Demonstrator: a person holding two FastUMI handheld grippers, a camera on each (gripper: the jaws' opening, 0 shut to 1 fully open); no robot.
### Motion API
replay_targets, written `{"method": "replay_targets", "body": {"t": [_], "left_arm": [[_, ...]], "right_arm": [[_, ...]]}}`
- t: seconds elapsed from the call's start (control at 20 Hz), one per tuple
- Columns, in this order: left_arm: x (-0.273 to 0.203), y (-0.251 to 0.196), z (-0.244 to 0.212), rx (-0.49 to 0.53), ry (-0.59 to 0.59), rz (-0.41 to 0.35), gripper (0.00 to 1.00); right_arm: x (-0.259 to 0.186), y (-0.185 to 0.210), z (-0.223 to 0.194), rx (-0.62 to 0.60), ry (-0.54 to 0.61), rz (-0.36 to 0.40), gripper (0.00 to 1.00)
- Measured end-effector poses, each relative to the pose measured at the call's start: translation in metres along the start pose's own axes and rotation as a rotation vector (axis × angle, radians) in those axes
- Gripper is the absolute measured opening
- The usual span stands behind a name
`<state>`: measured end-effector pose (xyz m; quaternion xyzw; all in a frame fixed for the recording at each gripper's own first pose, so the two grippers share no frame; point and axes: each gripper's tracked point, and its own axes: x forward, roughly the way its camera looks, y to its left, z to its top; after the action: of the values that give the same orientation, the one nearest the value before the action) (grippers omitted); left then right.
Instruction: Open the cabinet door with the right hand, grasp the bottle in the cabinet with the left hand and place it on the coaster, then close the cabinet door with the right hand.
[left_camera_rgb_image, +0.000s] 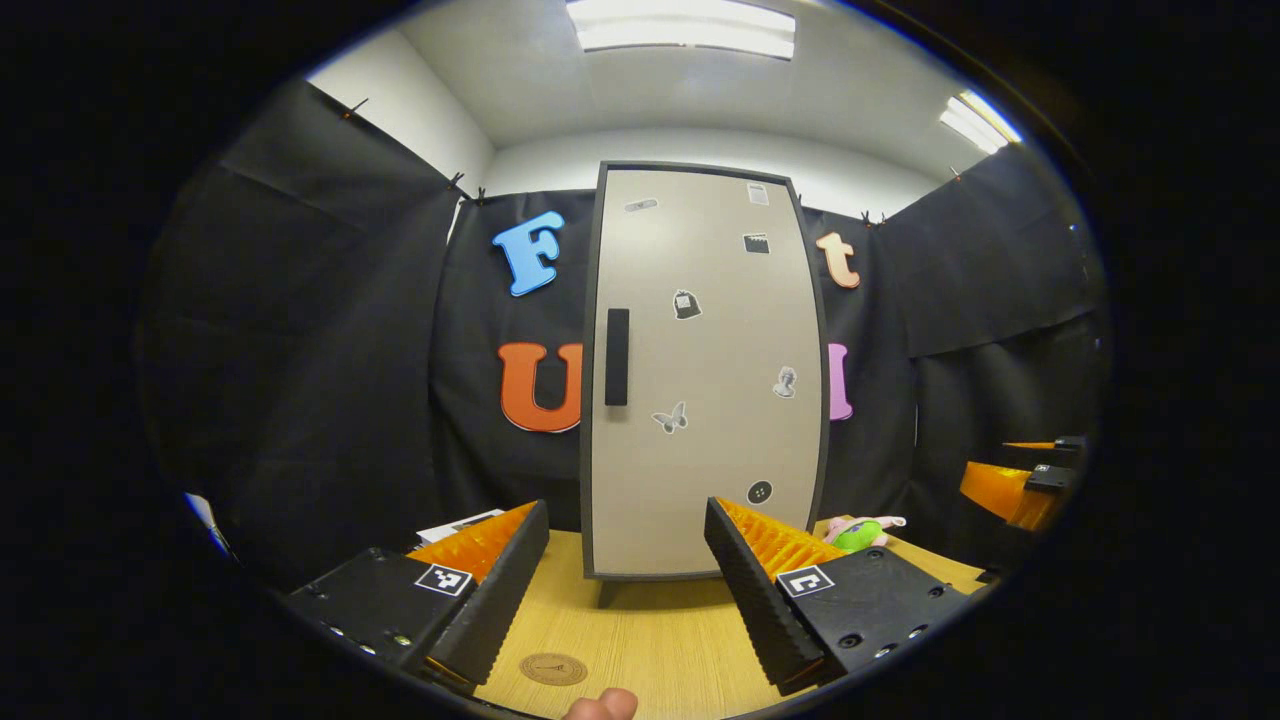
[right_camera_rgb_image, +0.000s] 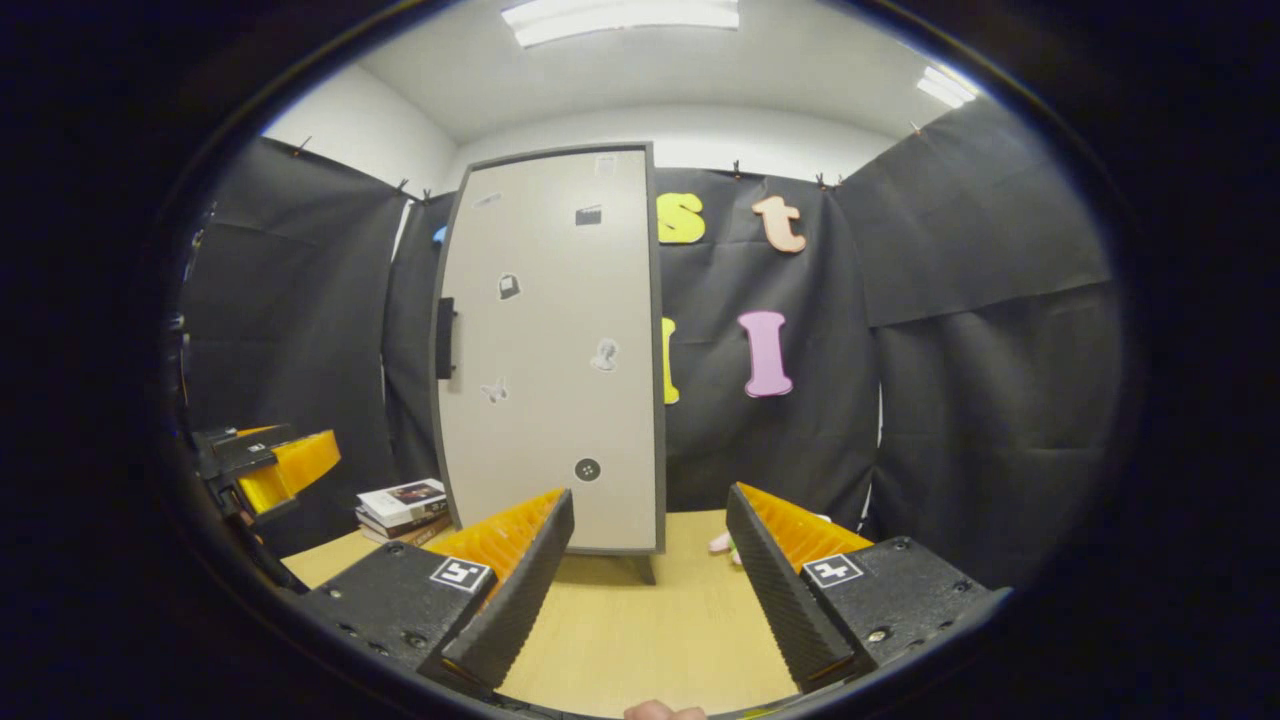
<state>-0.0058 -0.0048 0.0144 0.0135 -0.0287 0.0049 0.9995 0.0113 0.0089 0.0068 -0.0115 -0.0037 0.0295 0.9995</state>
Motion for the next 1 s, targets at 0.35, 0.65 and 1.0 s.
{"method": "replay_targets", "body": {"t": [0.35, 0.65, 1.0], "left_arm": [[-0.007, 0.008, -0.004, 0.0, 0.01, 0.014, 0.95], [-0.018, 0.016, -0.006, 0.01, 0.02, 0.03, 0.95], [-0.024, 0.021, 0.003, 0.013, 0.004, 0.033, 0.95]], "right_arm": [[0.028, 0.043, 0.006, -0.028, 0.005, 0.125, 0.95], [0.073, 0.105, 0.029, -0.014, 0.005, 0.282, 0.99], [0.145, 0.174, 0.057, -0.01, -0.025, 0.393, 0.98]]}}
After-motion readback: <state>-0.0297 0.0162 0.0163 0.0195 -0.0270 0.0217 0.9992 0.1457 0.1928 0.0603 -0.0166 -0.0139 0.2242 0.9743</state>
